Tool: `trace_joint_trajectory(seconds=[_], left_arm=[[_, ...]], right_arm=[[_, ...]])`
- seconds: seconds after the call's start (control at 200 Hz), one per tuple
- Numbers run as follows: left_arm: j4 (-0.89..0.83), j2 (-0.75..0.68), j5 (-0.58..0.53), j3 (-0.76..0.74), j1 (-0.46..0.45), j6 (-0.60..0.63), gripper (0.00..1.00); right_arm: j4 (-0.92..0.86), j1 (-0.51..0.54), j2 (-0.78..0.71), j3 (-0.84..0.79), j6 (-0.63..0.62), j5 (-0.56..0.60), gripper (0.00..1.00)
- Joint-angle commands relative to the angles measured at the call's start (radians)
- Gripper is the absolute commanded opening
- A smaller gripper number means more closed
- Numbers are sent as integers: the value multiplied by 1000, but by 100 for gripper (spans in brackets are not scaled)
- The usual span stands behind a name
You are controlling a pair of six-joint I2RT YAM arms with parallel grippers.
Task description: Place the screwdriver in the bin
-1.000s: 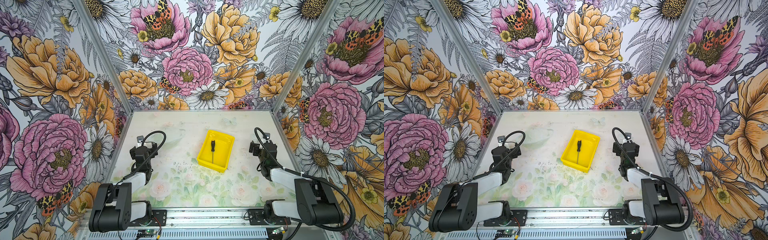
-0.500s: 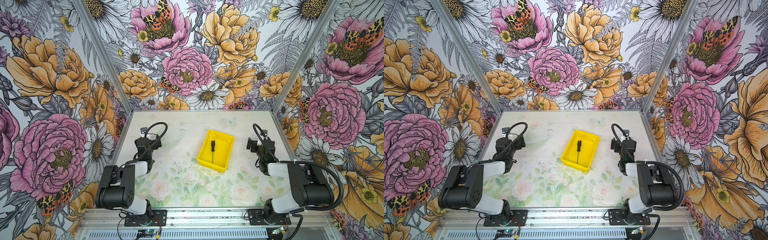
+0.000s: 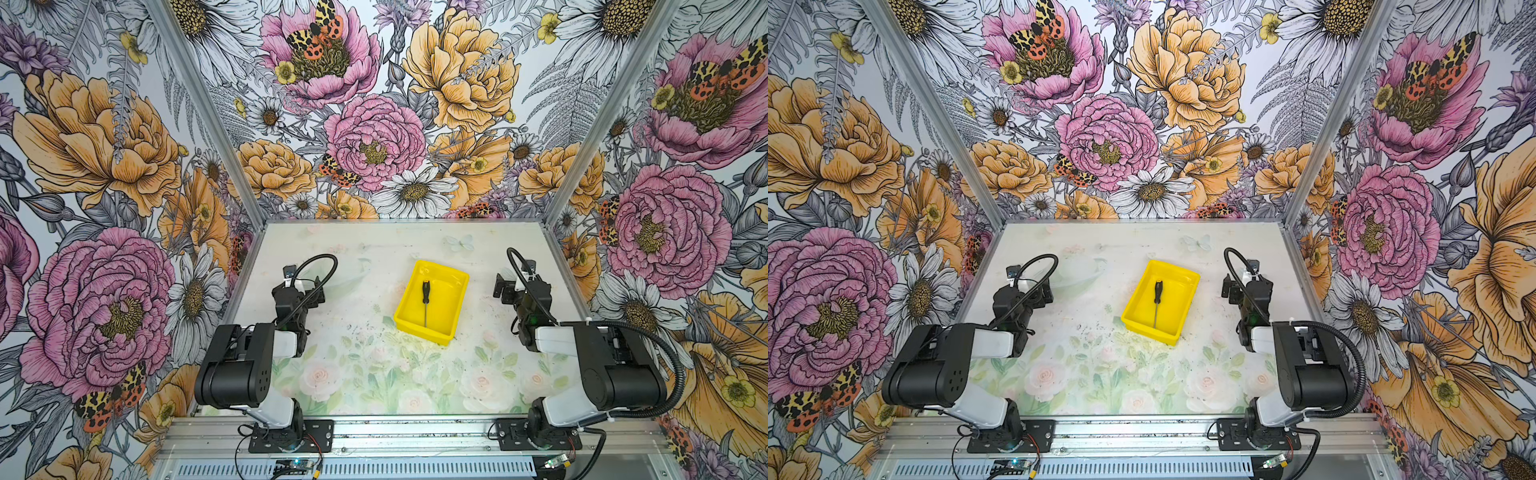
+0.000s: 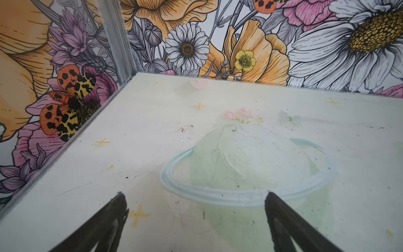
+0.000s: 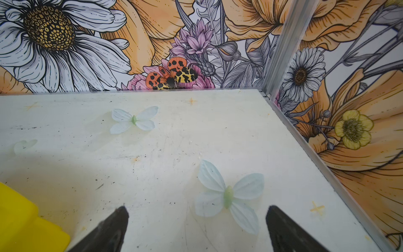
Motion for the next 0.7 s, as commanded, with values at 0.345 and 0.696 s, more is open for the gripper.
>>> trace_joint_trajectory(seconds=[0.345, 0.696], left_arm=[[70, -1, -10, -1, -7, 1, 99], [69, -1, -20, 0, -16, 7, 99]], right_arm=[[65, -4, 12, -23, -2, -8, 100], [64, -2, 13, -22, -2, -4, 100]])
